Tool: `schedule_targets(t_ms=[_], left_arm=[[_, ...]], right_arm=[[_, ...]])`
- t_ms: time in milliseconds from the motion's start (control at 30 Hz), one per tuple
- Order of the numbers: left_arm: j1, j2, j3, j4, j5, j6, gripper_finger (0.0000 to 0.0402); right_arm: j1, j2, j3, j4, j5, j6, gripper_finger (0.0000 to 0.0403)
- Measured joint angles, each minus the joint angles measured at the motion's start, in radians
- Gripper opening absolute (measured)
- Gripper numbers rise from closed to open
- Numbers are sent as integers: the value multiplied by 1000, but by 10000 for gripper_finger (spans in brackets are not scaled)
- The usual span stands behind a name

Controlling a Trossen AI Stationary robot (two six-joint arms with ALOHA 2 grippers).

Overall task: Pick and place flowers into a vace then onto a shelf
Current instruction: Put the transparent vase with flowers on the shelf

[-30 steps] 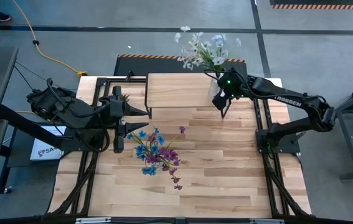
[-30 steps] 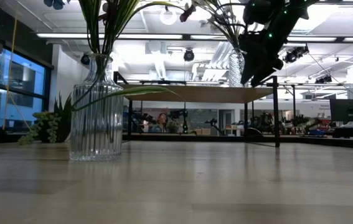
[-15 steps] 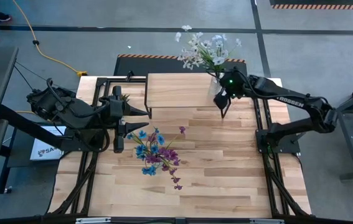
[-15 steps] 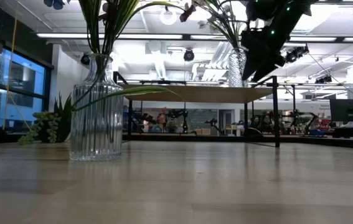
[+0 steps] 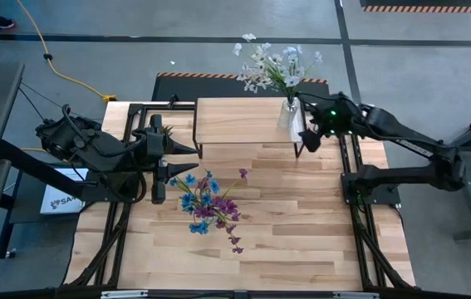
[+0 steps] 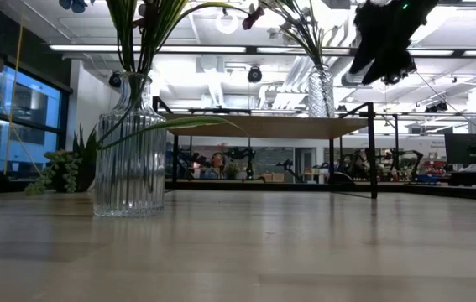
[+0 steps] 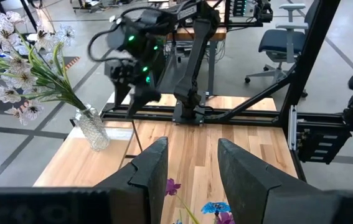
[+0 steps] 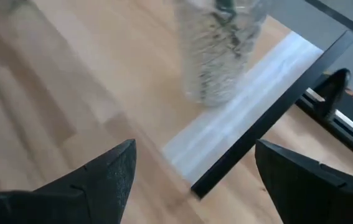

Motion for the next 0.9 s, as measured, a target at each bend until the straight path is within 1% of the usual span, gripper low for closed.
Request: schedule_targets(t_ms=[167, 367, 500, 700, 800, 900], left_arm=[[0, 0, 0, 0, 0, 0, 175], [0, 0, 0, 0, 0, 0, 175], [0, 0, 0, 0, 6, 0, 175], [0, 14, 0, -13, 82, -47, 175], [-15, 17, 0, -36, 152, -99, 175], [-58, 20, 0, -40, 147, -123, 175]], right_arm=[[82, -103, 0, -12, -3, 69, 317], [223, -186, 1, 34, -28, 154, 317], [326, -201, 2, 102, -30, 193, 317], [480, -201, 2, 204, -25, 222, 317], [551, -203, 2, 246, 15, 225, 317], [610, -204, 2, 256, 71, 233, 316]])
